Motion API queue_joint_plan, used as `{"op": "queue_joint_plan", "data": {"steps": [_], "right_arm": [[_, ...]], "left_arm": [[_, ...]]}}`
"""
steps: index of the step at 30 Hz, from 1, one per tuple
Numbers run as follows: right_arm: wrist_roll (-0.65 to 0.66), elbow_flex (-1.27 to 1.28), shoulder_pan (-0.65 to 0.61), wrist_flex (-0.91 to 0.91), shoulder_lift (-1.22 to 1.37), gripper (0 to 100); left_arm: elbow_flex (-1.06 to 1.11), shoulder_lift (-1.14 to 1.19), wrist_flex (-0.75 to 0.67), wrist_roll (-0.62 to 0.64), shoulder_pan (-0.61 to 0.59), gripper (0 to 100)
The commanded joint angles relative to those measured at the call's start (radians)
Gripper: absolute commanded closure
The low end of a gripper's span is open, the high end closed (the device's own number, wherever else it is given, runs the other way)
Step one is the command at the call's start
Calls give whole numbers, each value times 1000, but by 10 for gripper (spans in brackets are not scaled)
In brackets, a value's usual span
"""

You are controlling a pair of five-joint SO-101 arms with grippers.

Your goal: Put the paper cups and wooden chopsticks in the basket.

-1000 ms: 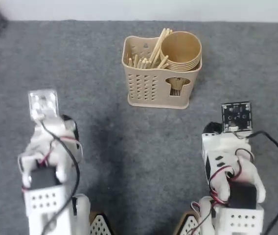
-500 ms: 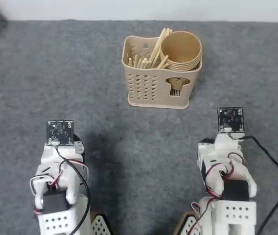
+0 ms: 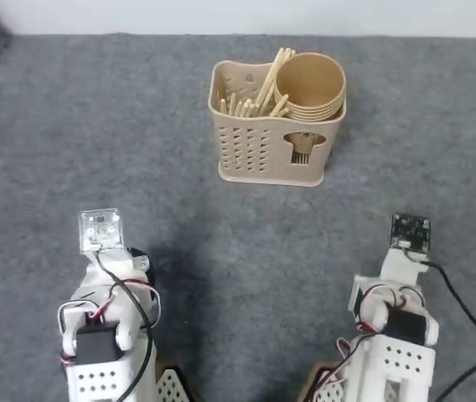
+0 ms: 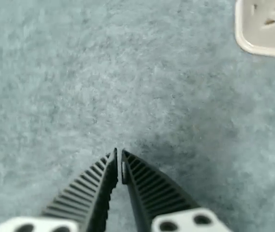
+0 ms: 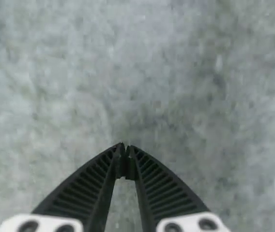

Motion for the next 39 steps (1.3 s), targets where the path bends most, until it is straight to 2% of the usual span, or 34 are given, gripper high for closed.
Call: {"op": "queue_joint_plan", "data": {"steps": [1,3,7,11,17,25,39], "right_arm": [[-6,-35,-81,28,-10,991],[-5,-32,-110,39,-30,991],[-2,-11,-124,74,-111,991],[68,18,-131,108,-219,991],[77,84,-245,133,-341,991],[74,87,-160,143,-366,991],[74,87,-159,143,-366,990]], "left_arm": [[27,0,-11,-26,0,987],[39,0,-15,-75,0,987],[42,0,-18,-77,0,987],[54,0,-23,-77,0,987],[61,0,-29,-80,0,987],[61,0,-29,-80,0,987],[61,0,-29,-80,0,987]]}}
